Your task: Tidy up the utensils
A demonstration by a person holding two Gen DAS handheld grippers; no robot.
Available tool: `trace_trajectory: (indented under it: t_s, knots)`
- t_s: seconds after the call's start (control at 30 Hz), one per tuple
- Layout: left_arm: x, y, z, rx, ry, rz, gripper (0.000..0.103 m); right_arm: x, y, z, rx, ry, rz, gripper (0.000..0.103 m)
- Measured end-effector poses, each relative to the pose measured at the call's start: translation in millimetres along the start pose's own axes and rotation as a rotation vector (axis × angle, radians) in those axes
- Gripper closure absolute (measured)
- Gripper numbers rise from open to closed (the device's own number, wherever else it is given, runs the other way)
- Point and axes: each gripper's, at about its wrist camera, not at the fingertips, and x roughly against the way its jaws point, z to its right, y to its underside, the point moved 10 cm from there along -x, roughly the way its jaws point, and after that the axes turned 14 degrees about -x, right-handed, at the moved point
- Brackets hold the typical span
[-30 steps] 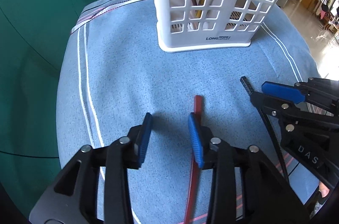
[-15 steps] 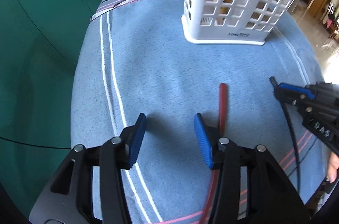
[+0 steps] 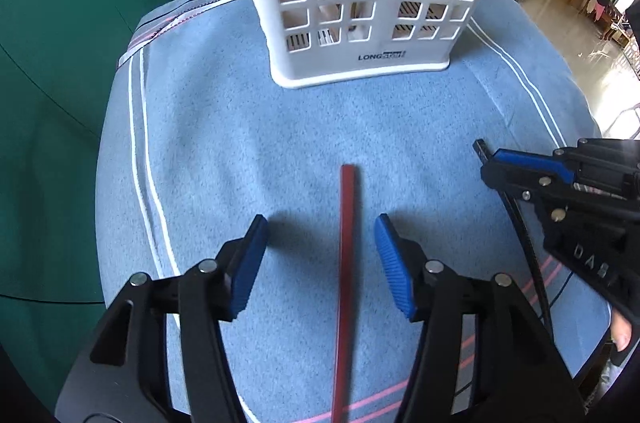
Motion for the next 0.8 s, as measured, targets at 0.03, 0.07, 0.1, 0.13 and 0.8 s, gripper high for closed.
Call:
trace_trajectory:
  t_s: [0.03, 0.07, 0.1, 0.13, 0.8]
  knots:
    - [0.1, -1.9, 0.3, -0.001, 0.003, 0.003, 0.061, -2.5, -2.4, -4.8, 0.007, 0.009, 0.004, 0.093]
    - [0.9, -2.9, 0.6, -0.002, 0.004, 0.005, 0.074, -3.1, -4.2, -6.0, 0.015, 0.019, 0.01, 0.093]
    - [0.7, -4.3, 0.1, 0.001, 0.012, 0.008, 0.086, -9.4, -2.1, -16.7, 0.018, 0.024, 0.014, 0.093]
    - [0.3, -5.1, -1.1, 0.008, 0.019, 0.011, 0.09, -9.8, -3.3, -18.0, 0.02, 0.025, 0.017, 0.093]
    - [147.8, -15.0, -22.7, 0.11, -0.084, 0.373, 0.097, 124.7, 1.9, -36.9, 0.03, -0.11, 0.28, 0.096]
